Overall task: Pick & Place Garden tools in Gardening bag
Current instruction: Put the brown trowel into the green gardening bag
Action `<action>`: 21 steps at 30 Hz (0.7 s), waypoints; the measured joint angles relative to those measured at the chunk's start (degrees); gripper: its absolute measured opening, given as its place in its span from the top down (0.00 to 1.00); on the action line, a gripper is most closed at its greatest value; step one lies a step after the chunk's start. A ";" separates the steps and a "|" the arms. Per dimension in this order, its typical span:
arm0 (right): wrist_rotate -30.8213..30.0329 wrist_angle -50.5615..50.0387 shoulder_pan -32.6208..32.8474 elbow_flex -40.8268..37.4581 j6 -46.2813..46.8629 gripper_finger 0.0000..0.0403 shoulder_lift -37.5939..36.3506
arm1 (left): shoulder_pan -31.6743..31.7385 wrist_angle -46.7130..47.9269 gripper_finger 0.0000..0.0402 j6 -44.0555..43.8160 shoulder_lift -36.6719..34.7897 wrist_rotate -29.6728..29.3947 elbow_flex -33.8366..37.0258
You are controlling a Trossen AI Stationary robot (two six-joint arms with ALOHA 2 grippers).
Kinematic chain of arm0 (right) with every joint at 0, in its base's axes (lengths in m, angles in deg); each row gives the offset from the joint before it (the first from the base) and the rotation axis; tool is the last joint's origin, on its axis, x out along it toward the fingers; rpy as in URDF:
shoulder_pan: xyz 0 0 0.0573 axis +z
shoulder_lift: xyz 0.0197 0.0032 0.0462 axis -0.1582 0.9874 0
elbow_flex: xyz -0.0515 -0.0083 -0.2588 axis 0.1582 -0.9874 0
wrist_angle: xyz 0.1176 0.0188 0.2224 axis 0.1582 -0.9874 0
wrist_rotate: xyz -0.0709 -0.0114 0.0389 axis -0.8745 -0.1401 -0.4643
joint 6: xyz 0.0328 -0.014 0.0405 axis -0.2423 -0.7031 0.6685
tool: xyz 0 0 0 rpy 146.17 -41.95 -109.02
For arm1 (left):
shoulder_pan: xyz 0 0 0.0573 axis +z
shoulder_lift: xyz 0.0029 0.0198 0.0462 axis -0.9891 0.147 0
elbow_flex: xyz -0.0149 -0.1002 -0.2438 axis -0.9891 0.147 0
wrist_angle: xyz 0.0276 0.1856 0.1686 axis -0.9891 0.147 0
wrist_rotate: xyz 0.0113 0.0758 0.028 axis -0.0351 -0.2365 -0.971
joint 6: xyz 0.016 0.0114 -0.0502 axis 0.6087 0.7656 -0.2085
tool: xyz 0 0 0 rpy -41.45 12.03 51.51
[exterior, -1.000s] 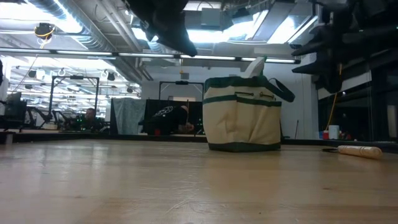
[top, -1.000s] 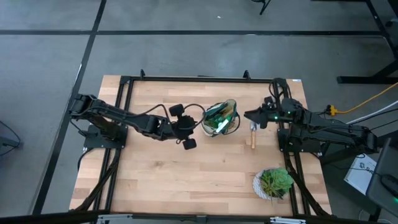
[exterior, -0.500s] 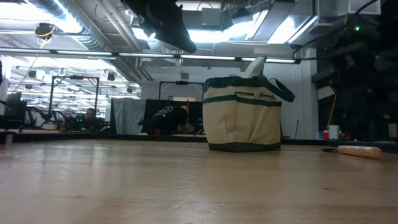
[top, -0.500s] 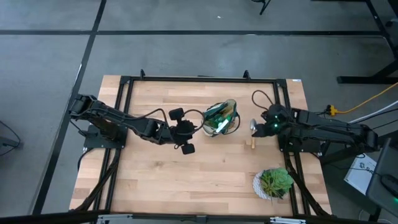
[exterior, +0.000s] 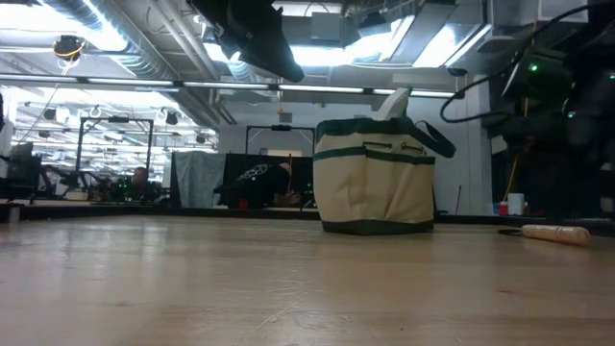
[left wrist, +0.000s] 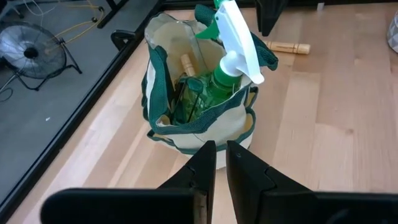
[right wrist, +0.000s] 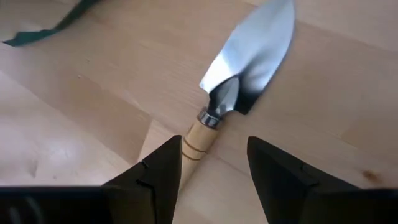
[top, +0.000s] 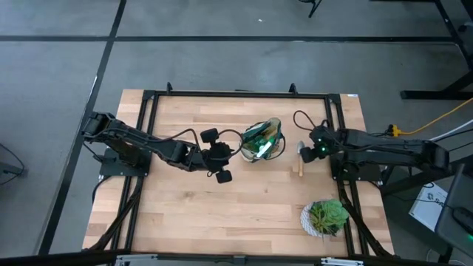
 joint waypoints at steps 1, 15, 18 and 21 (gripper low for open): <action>0.20 0.85 0.03 -0.02 -0.08 0.54 0.98 | 0.00 0.00 0.92 0.00 0.00 0.00 0.00; -0.23 7.23 3.55 0.41 -0.16 0.54 12.94 | 0.00 0.15 0.92 0.02 0.00 0.07 0.02; -1.28 7.72 4.55 0.73 -0.83 0.54 15.09 | 0.00 0.15 0.92 0.02 0.00 0.09 0.04; -2.51 7.90 5.14 0.77 -3.65 0.54 15.55 | 0.00 0.17 0.92 0.02 0.00 0.11 0.04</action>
